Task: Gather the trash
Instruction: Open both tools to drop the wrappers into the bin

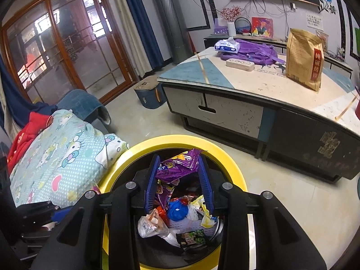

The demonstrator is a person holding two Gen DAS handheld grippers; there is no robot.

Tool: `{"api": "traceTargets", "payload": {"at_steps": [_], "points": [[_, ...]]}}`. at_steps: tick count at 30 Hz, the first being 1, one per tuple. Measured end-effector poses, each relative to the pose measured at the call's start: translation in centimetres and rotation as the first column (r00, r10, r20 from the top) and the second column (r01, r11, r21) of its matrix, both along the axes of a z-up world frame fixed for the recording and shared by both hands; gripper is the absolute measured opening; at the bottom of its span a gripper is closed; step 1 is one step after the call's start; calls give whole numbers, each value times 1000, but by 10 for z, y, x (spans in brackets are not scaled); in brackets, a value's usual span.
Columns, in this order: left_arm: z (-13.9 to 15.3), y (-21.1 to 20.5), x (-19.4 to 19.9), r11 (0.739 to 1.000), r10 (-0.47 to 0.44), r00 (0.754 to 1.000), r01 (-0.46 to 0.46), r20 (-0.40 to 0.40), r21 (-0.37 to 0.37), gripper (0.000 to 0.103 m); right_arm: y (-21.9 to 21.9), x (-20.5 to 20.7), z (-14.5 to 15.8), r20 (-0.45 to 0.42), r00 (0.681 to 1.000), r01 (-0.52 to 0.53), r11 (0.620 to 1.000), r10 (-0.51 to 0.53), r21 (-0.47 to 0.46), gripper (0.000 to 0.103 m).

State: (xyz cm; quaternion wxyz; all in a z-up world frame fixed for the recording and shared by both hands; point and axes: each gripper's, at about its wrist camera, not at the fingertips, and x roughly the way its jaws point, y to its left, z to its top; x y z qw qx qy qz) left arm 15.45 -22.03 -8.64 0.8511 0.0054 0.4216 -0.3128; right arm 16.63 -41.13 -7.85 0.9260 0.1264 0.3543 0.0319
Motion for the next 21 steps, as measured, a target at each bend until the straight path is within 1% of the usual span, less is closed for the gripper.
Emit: {"api": "traceTargets", "payload": {"at_steps": [6,7,8,10,12,13,14,15,16,17,20,21], "points": [[-6,-5,4,1000,-13,1000,13,-10,7,15,-5,2,-3,-4,1000,5,999,-5,36,39],[-6,-5,4,1000,-11,1000,11,-9,9,20,-6,2,-3,-2,1000,7,999,-7,46,39],[-6,-5,4,1000,-10,1000,10,-9,9,28,-7,3,-2,-2,1000,11,999,-11,49,41],[-6,-5,6,1000,-4,1000,4,-12,7,38,-9,2,-1,-1,1000,18,998,-18,53,45],[-6,-4,6,1000,3,1000,-3,-8,5,44,-11,2,0,0,1000,29,998,-29,52,49],[-5,-4,6,1000,8,1000,-8,-6,7,53,-12,1,1,1,999,33,998,-33,52,50],[-4,-3,7,1000,17,1000,-17,-4,3,58,-13,1,1,2,999,35,998,-35,54,53],[-3,-1,7,1000,23,1000,-23,-5,-2,59,-13,0,2,5,999,38,998,-38,53,55],[-2,0,8,1000,27,1000,-27,-3,-4,63,-13,0,2,7,999,40,998,-41,48,56],[0,2,8,999,38,999,-38,4,-2,71,-13,-1,3,8,999,41,998,-41,41,58],[5,9,8,998,67,998,-67,16,-4,83,-11,-4,6,19,999,44,999,-45,9,67],[7,12,9,997,78,997,-78,20,-4,85,-12,-5,7,23,999,47,999,-47,3,70]]}}
